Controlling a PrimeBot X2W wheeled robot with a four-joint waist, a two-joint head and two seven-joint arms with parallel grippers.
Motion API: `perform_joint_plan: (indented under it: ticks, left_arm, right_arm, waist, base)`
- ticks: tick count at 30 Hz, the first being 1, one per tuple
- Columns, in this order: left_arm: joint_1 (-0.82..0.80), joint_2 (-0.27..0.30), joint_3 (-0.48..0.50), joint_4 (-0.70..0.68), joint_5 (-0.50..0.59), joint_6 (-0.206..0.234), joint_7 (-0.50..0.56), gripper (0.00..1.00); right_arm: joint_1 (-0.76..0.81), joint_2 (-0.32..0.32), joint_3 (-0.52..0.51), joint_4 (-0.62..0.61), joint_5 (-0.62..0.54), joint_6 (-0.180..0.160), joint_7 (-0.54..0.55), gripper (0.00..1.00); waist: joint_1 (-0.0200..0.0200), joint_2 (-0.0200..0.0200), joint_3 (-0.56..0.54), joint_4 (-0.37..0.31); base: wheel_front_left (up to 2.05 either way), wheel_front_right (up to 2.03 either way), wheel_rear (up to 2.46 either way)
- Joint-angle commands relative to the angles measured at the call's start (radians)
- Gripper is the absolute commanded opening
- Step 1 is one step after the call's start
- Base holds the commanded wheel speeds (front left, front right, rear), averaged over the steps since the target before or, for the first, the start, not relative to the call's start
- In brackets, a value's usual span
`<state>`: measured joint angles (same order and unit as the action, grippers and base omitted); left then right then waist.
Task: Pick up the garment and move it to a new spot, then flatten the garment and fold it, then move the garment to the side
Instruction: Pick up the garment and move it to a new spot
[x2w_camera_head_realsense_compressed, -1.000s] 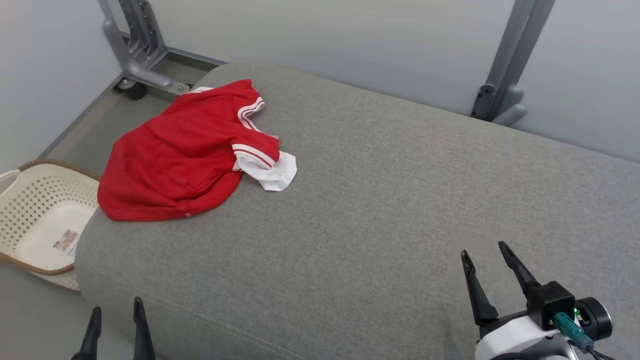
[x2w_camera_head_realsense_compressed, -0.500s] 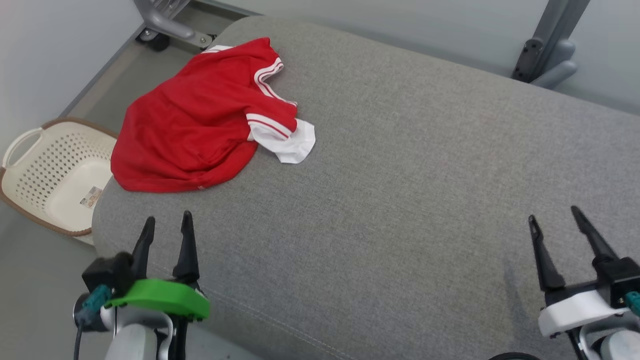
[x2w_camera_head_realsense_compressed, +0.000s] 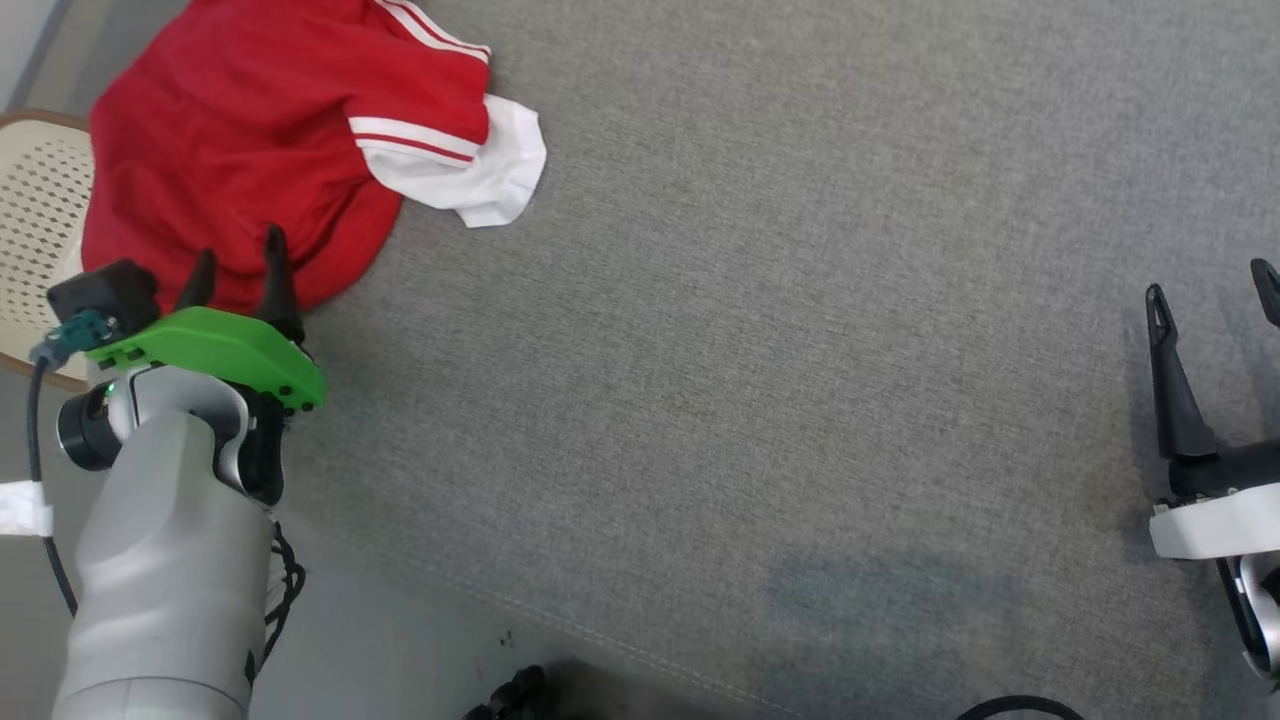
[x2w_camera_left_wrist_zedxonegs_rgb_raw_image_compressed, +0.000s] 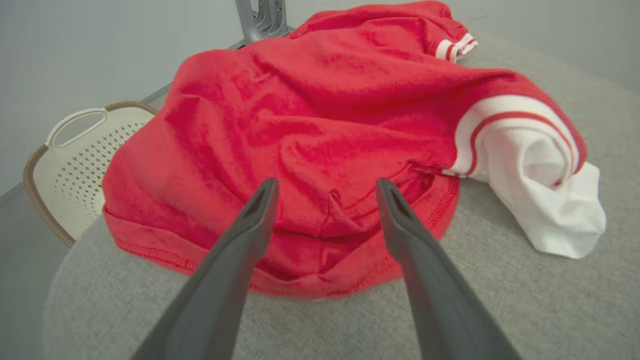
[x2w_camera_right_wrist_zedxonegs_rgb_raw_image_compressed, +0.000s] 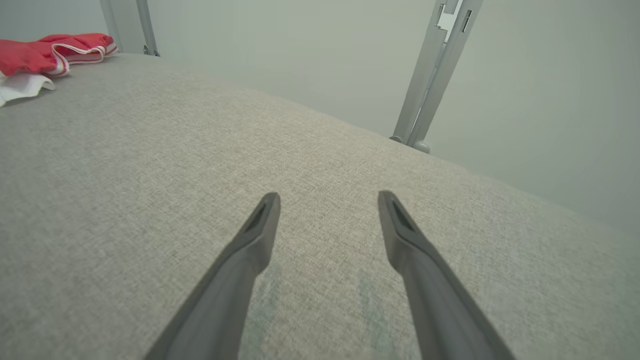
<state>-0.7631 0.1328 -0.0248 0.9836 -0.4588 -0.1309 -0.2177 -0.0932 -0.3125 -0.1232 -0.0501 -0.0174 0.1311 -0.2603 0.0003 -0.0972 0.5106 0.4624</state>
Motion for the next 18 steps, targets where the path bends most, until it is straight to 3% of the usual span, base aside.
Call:
perform_joint_plan:
  ticks: [1, 9, 10, 11, 12, 18]
  left_arm:
    - [-0.045, 0.014, 0.011, 0.042, -0.026, 0.0, 0.011, 1.0]
    - [-0.094, 0.036, 0.034, 0.232, -0.098, 0.0, 0.052, 1.0]
    - [-0.087, 0.034, 0.028, 0.244, -0.101, 0.0, 0.064, 0.79]
    - [-0.079, 0.032, 0.026, 0.257, -0.11, 0.0, 0.077, 0.27]
    - [-0.066, 0.03, 0.022, 0.265, -0.115, 0.0, 0.089, 0.0]
    - [-0.017, 0.059, -0.025, 0.239, -0.13, 0.0, 0.069, 0.0]
  right_arm:
    - [-0.021, -0.002, 0.002, -0.013, -0.001, -0.001, -0.003, 1.0]
    - [-0.014, 0.019, -0.004, -0.025, 0.016, -0.001, -0.001, 1.0]
    - [-0.011, 0.023, -0.008, -0.027, 0.016, -0.001, -0.001, 1.0]
    - [-0.007, 0.027, -0.011, -0.025, 0.019, -0.001, -0.001, 1.0]
    - [-0.003, 0.031, -0.011, -0.02, 0.021, -0.001, -0.001, 1.0]
    - [-0.003, 0.076, -0.004, -0.004, 0.037, -0.001, -0.002, 1.0]
  waist:
    - [-0.0003, -0.0003, 0.171, -0.107]
    - [-0.0003, -0.0003, 0.148, -0.155]
    - [-0.0003, -0.0003, 0.137, -0.158]
    - [-0.0003, -0.0003, 0.125, -0.16]
    - [-0.0003, -0.0003, 0.11, -0.163]
    - [-0.0003, -0.0003, 0.019, -0.177]
  base:
    - [0.0, 0.0, 0.0]
    - [0.0, 0.0, 0.0]
    - [0.0, 0.0, 0.0]
    - [0.0, 0.0, 0.0]
    - [0.0, 0.0, 0.0]
    - [0.0, 0.0, 0.0]
